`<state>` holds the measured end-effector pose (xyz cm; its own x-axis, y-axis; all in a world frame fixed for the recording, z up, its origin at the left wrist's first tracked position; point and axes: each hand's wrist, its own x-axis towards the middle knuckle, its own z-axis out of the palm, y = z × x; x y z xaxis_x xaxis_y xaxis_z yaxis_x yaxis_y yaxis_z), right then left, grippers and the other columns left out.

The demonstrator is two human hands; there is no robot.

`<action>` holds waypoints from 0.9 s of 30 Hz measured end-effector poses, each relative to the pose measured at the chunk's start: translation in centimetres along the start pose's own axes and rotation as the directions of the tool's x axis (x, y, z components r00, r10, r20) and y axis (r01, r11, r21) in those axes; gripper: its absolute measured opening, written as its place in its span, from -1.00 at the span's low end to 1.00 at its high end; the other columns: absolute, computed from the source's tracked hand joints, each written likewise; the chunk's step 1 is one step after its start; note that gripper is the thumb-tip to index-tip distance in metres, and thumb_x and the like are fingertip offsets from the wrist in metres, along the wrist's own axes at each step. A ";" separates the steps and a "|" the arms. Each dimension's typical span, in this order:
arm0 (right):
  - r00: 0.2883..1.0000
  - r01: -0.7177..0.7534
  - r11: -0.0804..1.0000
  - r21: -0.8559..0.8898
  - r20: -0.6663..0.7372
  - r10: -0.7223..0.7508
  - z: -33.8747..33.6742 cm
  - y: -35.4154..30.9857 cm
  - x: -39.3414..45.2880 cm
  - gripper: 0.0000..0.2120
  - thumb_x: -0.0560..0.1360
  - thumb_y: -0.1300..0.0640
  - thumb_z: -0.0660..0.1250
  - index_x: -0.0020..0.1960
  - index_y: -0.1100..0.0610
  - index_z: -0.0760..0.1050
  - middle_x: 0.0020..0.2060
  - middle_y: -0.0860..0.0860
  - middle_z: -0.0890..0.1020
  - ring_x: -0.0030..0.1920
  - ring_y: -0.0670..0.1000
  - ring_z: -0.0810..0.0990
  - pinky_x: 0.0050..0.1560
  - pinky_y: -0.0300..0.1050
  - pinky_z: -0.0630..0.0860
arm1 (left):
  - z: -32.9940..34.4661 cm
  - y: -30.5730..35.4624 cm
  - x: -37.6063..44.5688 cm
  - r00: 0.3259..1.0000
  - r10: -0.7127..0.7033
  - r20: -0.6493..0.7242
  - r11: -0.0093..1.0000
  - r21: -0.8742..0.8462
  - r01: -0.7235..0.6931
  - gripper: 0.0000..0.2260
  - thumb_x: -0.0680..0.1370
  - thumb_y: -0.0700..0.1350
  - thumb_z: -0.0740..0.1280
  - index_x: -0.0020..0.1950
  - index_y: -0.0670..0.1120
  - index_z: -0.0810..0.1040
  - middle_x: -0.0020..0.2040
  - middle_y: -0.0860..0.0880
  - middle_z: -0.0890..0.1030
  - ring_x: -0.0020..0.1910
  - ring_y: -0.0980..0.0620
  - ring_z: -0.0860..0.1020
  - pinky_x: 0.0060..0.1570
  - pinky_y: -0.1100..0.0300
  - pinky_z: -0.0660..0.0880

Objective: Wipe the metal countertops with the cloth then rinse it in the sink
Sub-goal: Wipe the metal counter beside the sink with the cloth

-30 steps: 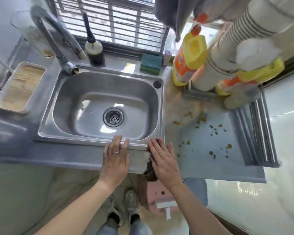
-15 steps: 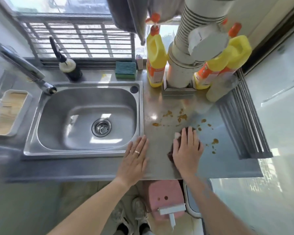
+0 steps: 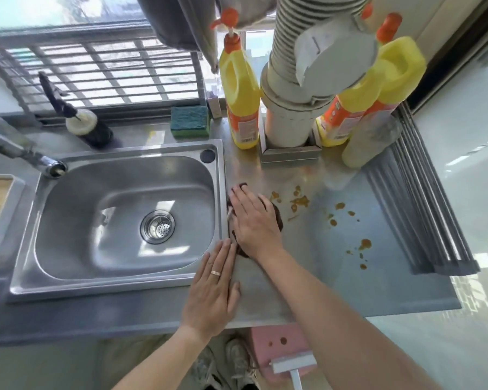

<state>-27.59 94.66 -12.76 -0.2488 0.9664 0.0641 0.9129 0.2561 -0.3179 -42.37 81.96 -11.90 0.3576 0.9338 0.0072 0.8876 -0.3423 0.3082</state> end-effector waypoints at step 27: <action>0.998 0.047 0.999 -0.009 -0.036 -0.047 -2.1 2.8 -2.9 -0.54 0.53 0.10 0.29 0.44 -0.02 0.50 0.47 -0.11 0.48 0.44 -0.06 0.45 0.33 -0.04 0.29 | 0.4 0.8 5.1 0.996 0.003 -0.085 1.000 0.025 -0.001 -0.45 0.58 -0.11 0.21 0.56 -0.24 0.31 0.60 -0.17 0.28 0.64 -0.11 0.15 0.58 -0.10 0.19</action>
<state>-23.59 92.61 -11.83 -0.2798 0.9534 0.1132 0.9032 0.3013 -0.3057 -39.73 86.44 -12.02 0.3343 0.9382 0.0893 0.8942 -0.3457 0.2845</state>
